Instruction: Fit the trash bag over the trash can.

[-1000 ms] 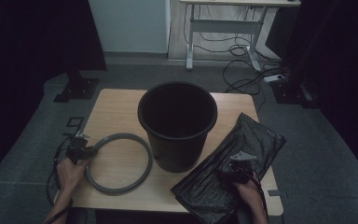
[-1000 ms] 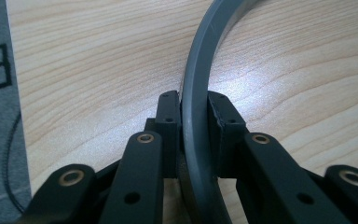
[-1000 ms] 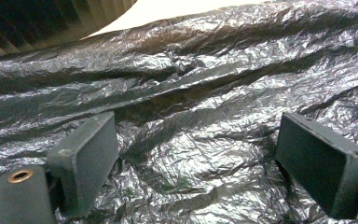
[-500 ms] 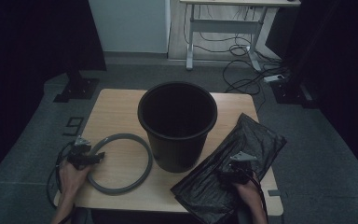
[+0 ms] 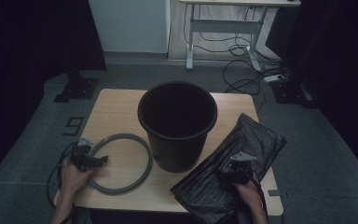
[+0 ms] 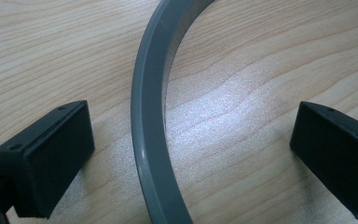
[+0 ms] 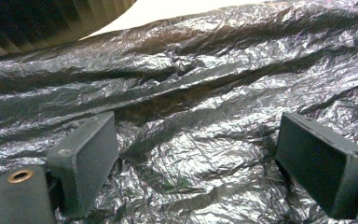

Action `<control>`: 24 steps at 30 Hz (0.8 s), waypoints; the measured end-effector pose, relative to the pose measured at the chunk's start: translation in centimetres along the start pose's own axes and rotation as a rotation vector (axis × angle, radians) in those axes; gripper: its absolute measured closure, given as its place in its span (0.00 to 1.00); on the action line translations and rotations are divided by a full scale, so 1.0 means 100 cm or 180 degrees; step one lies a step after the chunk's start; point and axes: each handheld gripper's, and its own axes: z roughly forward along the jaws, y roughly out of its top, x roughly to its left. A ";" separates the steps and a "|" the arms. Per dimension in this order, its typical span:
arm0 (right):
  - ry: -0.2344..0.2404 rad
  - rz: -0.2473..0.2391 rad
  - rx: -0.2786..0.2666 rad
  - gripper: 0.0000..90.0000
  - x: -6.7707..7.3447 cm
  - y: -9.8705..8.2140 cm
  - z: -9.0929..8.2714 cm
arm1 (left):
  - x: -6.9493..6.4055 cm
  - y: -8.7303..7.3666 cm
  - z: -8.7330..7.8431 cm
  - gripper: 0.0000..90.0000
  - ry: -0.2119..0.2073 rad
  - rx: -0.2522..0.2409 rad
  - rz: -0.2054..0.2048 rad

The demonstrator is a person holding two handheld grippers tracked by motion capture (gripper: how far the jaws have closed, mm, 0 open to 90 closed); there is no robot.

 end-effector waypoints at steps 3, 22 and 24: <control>0.0000 0.0000 0.0000 0.13 0.000 0.000 0.000 | 0.000 0.000 0.000 0.00 -0.0001 0.0000 -0.0001; 0.0372 -0.0364 0.0135 0.14 0.025 0.020 -0.021 | 0.001 0.000 0.000 0.00 0.0006 -0.0004 -0.0014; 0.0428 -0.0410 0.0160 0.14 0.030 0.020 -0.023 | 0.001 0.000 0.000 0.00 0.0005 -0.0004 -0.0013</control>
